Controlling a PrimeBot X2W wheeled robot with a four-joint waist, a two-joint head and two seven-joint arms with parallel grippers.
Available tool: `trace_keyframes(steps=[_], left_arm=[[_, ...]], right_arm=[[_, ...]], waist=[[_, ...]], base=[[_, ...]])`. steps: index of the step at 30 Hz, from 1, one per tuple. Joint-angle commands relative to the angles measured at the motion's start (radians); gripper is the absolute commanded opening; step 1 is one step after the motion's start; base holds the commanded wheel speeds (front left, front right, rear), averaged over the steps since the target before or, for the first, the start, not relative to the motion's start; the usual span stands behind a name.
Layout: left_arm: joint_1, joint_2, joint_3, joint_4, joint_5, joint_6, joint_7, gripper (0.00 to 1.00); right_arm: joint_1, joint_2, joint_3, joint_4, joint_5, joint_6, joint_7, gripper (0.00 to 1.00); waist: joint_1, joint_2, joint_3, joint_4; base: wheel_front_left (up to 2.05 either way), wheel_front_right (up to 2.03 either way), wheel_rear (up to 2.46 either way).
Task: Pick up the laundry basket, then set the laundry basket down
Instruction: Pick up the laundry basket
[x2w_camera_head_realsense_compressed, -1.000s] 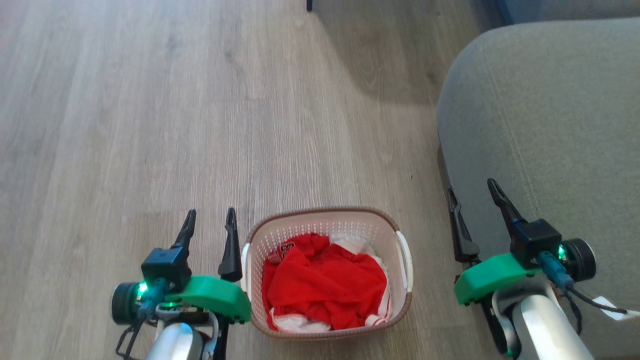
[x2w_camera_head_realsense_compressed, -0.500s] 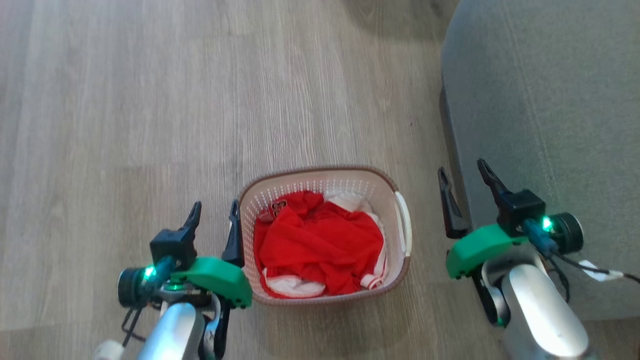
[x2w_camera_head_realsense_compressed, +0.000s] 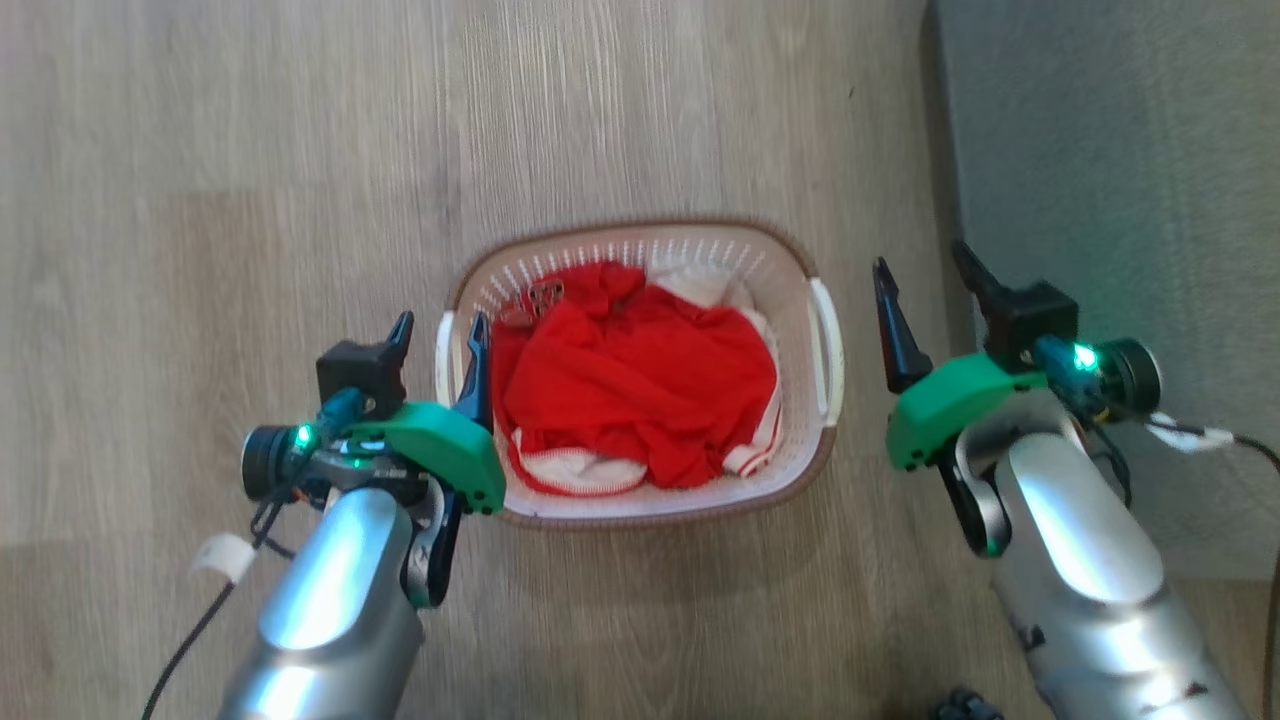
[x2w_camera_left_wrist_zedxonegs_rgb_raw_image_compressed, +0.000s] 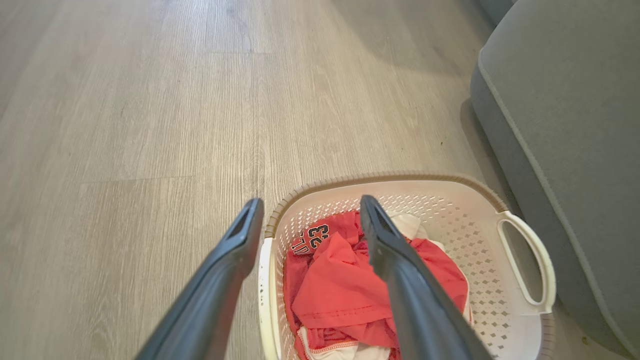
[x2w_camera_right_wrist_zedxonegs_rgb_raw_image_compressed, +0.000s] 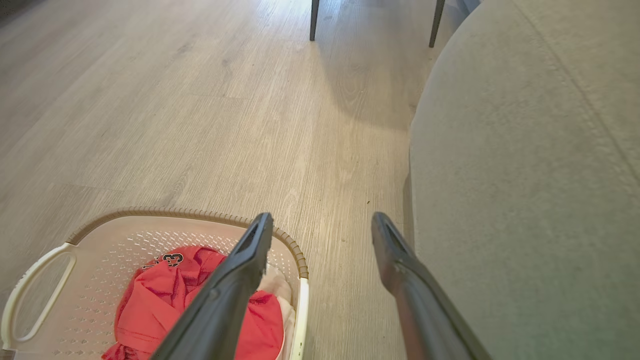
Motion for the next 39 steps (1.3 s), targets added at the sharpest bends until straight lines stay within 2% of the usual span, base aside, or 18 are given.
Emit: trace_keyframes(steps=[1,14,17,23,26,39], left_arm=[[-0.019,0.005,0.022,0.001,-0.002,-0.007,-0.005,1.0],[-0.183,0.005,-0.032,0.244,-0.093,-0.035,-0.005,1.0],[-0.222,0.005,-0.071,0.311,-0.114,-0.04,-0.005,1.0],[-0.285,0.005,-0.156,0.407,-0.183,-0.079,-0.005,1.0],[-0.318,0.005,-0.204,0.451,-0.191,-0.065,-0.005,1.0],[-0.4,0.005,-0.344,0.514,-0.335,-0.086,0.062,1.0]], right_arm=[[-0.013,0.008,0.029,-0.007,0.007,0.007,-0.012,1.0],[-0.167,0.008,0.081,0.262,0.058,0.007,-0.012,1.0],[-0.204,0.008,0.097,0.324,0.082,0.007,-0.012,1.0],[-0.275,0.008,0.135,0.448,0.121,0.007,-0.003,1.0],[-0.297,0.008,0.176,0.482,0.171,0.007,0.02,1.0],[-0.398,0.008,0.226,0.617,0.25,0.007,0.055,1.0]], waist=[[-0.0003,0.0,0.056,0.003],[-0.0003,0.0,0.181,0.017],[-0.0003,0.0,0.204,0.02],[-0.0003,0.0,0.244,0.023],[-0.0003,0.0,0.263,0.026],[-0.0003,0.0,0.331,0.045]], base=[[0.0,0.0,0.0],[0.0,0.0,0.0],[0.0,0.0,0.0],[0.0,0.0,0.0],[0.0,0.0,0.0],[0.0,0.0,0.0]])
